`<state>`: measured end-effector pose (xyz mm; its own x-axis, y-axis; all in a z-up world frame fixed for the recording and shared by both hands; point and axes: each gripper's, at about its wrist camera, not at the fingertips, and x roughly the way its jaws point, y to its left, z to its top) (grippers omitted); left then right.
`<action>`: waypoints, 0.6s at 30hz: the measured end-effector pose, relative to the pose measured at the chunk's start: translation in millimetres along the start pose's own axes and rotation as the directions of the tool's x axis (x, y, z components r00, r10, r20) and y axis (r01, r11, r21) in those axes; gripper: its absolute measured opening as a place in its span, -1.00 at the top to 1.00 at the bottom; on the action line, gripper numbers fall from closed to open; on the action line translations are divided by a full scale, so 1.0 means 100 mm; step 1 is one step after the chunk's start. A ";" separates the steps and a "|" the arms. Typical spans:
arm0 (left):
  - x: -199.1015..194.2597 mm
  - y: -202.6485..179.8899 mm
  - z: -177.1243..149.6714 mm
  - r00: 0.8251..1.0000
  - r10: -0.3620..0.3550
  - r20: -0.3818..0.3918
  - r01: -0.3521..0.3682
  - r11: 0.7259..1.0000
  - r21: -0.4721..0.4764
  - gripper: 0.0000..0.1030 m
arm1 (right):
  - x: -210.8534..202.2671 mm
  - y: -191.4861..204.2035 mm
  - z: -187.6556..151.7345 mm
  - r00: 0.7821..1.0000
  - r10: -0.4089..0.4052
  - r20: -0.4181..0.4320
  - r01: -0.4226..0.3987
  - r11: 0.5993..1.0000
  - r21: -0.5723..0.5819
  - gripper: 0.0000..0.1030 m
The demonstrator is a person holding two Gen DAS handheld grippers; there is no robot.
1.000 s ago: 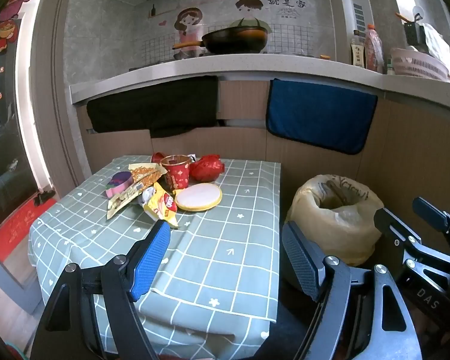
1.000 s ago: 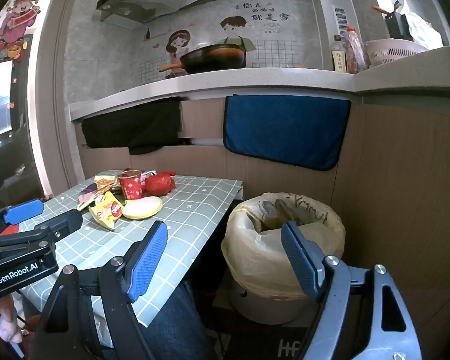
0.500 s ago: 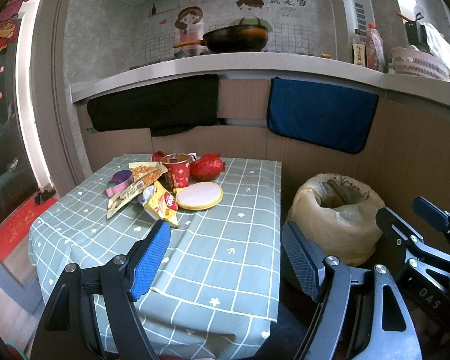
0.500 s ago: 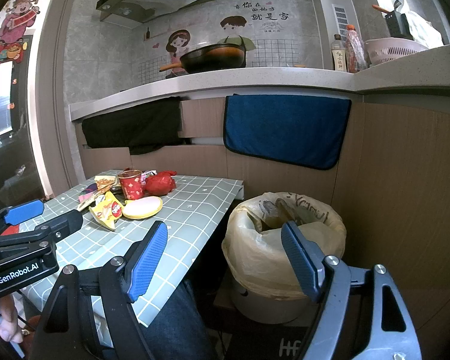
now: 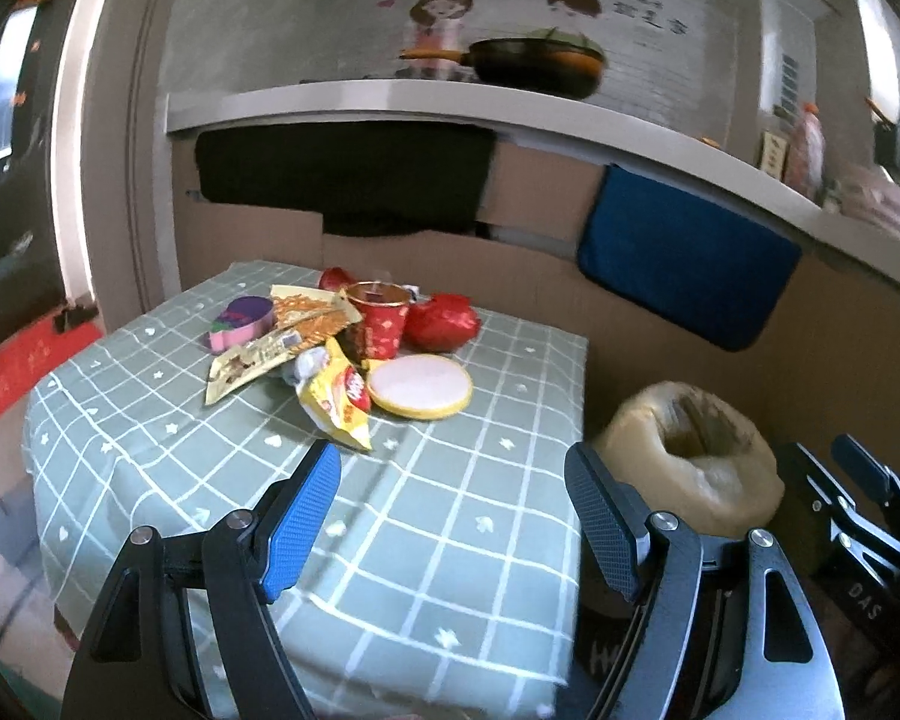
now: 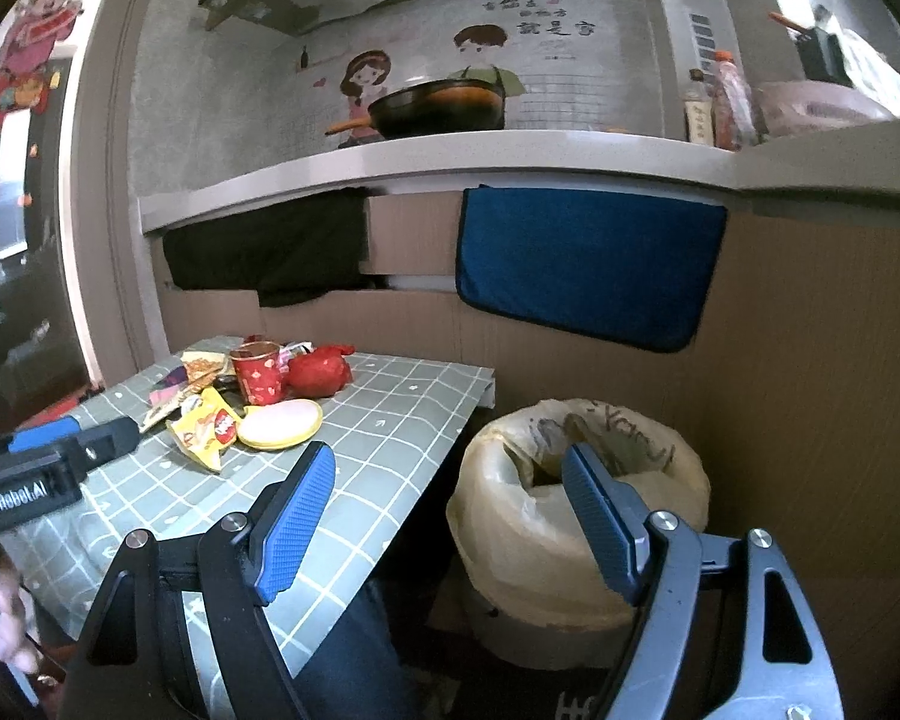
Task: Collect trash
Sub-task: 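Move both tools toward the snack pile on the table, then grasp the yellow chip bag with the left gripper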
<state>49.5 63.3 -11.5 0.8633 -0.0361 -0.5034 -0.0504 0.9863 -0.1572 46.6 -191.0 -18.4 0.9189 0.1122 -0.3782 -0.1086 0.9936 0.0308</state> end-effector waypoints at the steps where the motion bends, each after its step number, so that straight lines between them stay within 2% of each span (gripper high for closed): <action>1: 0.05 0.07 0.04 1.000 -0.002 0.005 0.002 1.000 -0.001 -0.50 | 0.06 0.03 0.03 1.000 -0.002 -0.003 0.002 1.000 -0.012 -0.48; 4: 0.21 0.36 0.14 0.999 0.016 0.029 -0.016 1.000 -0.016 -0.50 | 0.27 0.16 0.11 1.000 0.000 -0.014 -0.001 0.998 -0.065 -0.48; 12: 0.72 1.26 0.29 0.998 0.049 -0.028 -0.052 0.993 -0.102 -0.37 | 0.95 0.46 0.28 0.993 0.097 -0.063 -0.103 0.988 -0.114 -0.48; 15: 0.93 1.47 0.31 0.997 -0.001 -0.073 -0.010 0.989 -0.146 -0.37 | 1.24 0.60 0.28 0.986 0.133 -0.100 -0.145 0.982 -0.121 -0.48; 18: 1.13 1.50 0.29 0.991 -0.061 -0.121 0.040 0.985 -0.166 -0.37 | 1.46 0.67 0.24 0.980 0.146 -0.134 -0.163 0.979 -0.123 -0.47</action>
<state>154.0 211.3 -67.2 0.7978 -0.1150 -0.5918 -0.0985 0.9436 -0.3161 182.1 -107.8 -49.3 0.8342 0.2534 -0.4898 -0.3027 0.9528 -0.0225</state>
